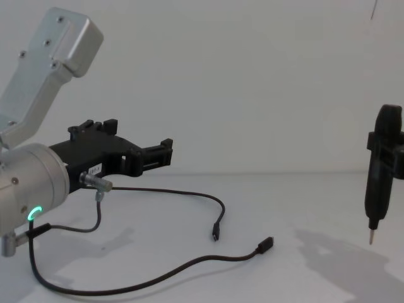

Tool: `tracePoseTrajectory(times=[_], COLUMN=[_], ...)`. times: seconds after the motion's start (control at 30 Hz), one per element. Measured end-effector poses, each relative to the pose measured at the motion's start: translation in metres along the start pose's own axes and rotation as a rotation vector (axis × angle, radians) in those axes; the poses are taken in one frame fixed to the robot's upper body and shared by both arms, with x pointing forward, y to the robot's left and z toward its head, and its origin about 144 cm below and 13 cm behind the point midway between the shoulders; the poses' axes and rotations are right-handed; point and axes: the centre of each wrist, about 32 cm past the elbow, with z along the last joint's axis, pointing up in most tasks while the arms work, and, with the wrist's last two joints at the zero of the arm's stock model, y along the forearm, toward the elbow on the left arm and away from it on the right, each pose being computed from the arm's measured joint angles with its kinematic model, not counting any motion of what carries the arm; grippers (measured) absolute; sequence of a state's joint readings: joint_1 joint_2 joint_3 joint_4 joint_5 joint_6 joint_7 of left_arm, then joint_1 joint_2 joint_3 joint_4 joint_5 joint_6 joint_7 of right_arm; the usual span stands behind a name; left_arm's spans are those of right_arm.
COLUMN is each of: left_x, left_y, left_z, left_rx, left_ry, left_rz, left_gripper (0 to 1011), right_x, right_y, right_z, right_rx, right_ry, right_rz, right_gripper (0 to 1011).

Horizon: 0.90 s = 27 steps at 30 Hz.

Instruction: Pick up the data cable with the one hand.

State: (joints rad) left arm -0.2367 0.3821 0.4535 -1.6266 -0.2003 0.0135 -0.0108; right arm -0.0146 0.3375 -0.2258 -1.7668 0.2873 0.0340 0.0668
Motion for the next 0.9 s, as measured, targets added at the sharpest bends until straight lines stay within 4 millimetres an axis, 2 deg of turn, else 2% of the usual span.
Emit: tracePoseTrajectory(times=[0.53,0.9], left_x=[0.0001,0.0082], left_y=[-0.0002,0.0001], left_z=[0.0002,0.0038], left_rx=[-0.001,-0.014], left_ry=[0.001,0.024], left_rz=[-0.006,-0.091], left_gripper=[1001,1001], right_x=[0.0,0.0], right_y=[0.0,0.0], right_z=[0.0,0.0], right_rx=[0.0,0.0], right_ry=[0.0,0.0], right_rz=[0.0,0.0], right_gripper=[279,279])
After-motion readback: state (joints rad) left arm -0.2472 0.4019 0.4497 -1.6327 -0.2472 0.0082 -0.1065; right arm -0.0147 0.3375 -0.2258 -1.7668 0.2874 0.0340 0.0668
